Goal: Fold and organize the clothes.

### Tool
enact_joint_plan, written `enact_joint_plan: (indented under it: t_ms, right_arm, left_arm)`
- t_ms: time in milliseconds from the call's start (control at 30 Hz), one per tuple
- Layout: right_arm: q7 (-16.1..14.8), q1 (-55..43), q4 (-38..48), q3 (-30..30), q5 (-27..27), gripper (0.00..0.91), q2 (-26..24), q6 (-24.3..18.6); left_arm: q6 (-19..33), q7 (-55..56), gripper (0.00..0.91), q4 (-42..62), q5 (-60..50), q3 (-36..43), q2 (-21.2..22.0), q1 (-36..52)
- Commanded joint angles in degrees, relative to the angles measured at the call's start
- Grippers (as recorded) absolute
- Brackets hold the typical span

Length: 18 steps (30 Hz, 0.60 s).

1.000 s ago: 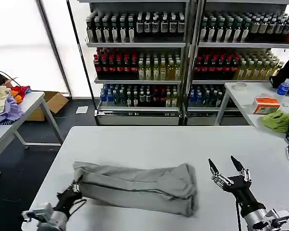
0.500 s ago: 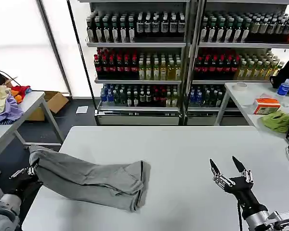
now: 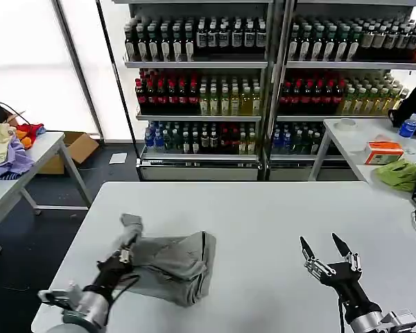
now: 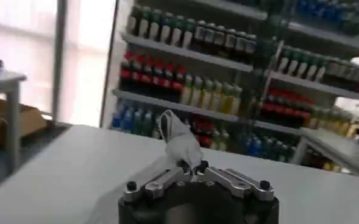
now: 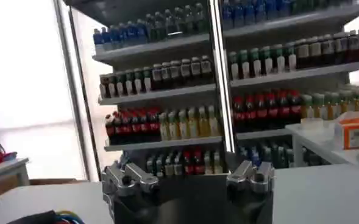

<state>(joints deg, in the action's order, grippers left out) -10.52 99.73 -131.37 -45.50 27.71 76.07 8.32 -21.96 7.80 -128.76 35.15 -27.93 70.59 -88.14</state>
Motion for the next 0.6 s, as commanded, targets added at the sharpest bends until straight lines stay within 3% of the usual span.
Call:
enact_joint_plan:
  t_ms: [33, 67, 133, 167, 433, 600]
  right_arm:
    - [-0.1, 1.4, 0.3, 0.3, -0.8, 0.907, 1.5, -0.6]
    - [-0.1, 1.4, 0.3, 0.4, -0.8, 0.907, 1.5, -0.5]
    - [-0.1, 1.3, 0.3, 0.5, -0.8, 0.907, 1.5, -0.5]
    - [-0.1, 1.3, 0.3, 0.5, -0.8, 0.907, 1.5, -0.5]
    - [-0.3, 1.3, 0.8, 1.0, -0.7, 0.907, 1.5, -0.6]
    - [-0.3, 0.8, 1.0, 1.1, -0.4, 0.907, 1.1, -0.5]
  left_arm:
    - [1.6, 0.5, 0.040, 9.2, -2.1, 17.6, 4.1, 6.5]
    - [1.3, 0.2, 0.111, 10.5, -2.9, 18.1, 4.2, 6.7]
    - [1.2, -1.0, 0.564, 13.4, -4.6, 19.5, 4.8, 7.2]
    - [0.9, -1.2, 0.907, 14.7, -5.5, 19.7, 5.0, 7.4]
    - [1.1, -0.5, 0.907, 18.8, -9.7, 18.7, 8.4, 9.8]
    - [1.3, -0.6, 0.907, 12.0, -9.6, 17.0, 7.5, 6.7]
